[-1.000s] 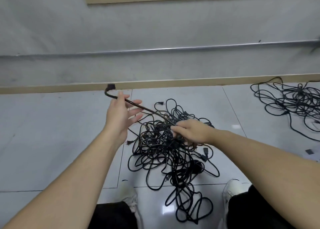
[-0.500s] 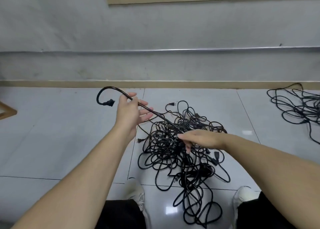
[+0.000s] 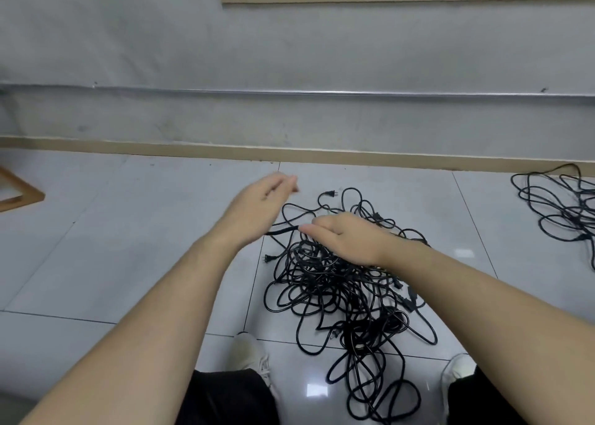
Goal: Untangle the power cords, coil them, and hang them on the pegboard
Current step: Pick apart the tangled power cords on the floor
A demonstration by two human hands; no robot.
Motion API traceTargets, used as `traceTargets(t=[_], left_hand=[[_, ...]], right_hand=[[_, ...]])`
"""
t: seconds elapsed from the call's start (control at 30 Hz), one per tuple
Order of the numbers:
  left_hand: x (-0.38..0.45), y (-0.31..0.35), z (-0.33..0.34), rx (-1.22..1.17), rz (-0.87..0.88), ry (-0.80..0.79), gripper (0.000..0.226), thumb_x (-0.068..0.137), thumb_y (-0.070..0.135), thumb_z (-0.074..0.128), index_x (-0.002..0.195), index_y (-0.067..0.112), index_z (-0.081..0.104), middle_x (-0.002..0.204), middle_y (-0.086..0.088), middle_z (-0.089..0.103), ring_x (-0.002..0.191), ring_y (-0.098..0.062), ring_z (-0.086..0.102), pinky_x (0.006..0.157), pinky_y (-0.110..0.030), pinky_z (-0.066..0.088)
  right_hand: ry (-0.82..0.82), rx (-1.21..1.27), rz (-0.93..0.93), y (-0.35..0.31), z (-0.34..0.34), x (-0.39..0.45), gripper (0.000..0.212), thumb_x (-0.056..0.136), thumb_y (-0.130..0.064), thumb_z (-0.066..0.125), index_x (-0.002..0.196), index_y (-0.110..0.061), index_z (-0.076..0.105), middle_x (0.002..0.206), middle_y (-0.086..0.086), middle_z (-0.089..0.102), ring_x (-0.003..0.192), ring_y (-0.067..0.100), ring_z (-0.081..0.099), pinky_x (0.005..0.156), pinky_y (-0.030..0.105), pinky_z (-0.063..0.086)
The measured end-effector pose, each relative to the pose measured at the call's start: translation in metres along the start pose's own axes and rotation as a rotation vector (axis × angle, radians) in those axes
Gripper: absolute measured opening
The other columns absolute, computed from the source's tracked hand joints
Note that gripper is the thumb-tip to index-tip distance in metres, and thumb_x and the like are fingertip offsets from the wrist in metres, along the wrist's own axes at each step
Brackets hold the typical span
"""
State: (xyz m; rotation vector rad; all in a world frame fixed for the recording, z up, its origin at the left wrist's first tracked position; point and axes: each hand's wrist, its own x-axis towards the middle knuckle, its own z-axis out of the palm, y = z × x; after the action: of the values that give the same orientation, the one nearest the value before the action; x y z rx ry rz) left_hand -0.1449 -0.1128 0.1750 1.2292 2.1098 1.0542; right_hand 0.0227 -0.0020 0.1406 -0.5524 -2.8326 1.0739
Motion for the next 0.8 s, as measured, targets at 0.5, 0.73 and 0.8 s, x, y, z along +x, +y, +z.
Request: traceTargets(t=[0.5, 0.73, 0.8], left_hand=[[0.000, 0.005, -0.018, 0.398, 0.056, -0.033, 0.062, 0.098, 0.055, 0.057, 0.056, 0.015, 0.034, 0.043, 0.005, 0.028, 0.045, -0.014, 0.028, 0.052, -0.031, 0.024], [-0.004, -0.018, -0.040, 0.243, -0.097, -0.030, 0.055, 0.103, 0.061, 0.039, 0.081, 0.024, 0.073, 0.056, 0.004, 0.064, 0.051, -0.015, 0.054, 0.063, -0.030, 0.045], [-0.008, -0.014, -0.033, 0.078, -0.069, -0.127, 0.048, 0.103, 0.061, 0.039, 0.092, 0.030, 0.073, 0.058, 0.004, 0.060, 0.051, -0.011, 0.050, 0.060, -0.030, 0.045]], right_hand=[[-0.213, 0.113, 0.240, 0.060, 0.000, -0.012, 0.033, 0.099, -0.058, 0.051, 0.090, -0.031, 0.067, 0.081, -0.022, 0.063, 0.074, -0.009, 0.054, 0.079, 0.021, 0.038], [0.165, 0.147, 0.086, 0.035, -0.014, 0.002, 0.030, 0.104, -0.038, 0.053, 0.088, -0.020, 0.071, 0.060, -0.025, 0.057, 0.058, -0.005, 0.051, 0.062, 0.014, 0.035], [0.151, 0.093, 0.023, 0.019, -0.013, 0.006, 0.030, 0.103, -0.041, 0.054, 0.091, -0.022, 0.073, 0.064, -0.017, 0.061, 0.060, -0.002, 0.053, 0.063, 0.019, 0.039]])
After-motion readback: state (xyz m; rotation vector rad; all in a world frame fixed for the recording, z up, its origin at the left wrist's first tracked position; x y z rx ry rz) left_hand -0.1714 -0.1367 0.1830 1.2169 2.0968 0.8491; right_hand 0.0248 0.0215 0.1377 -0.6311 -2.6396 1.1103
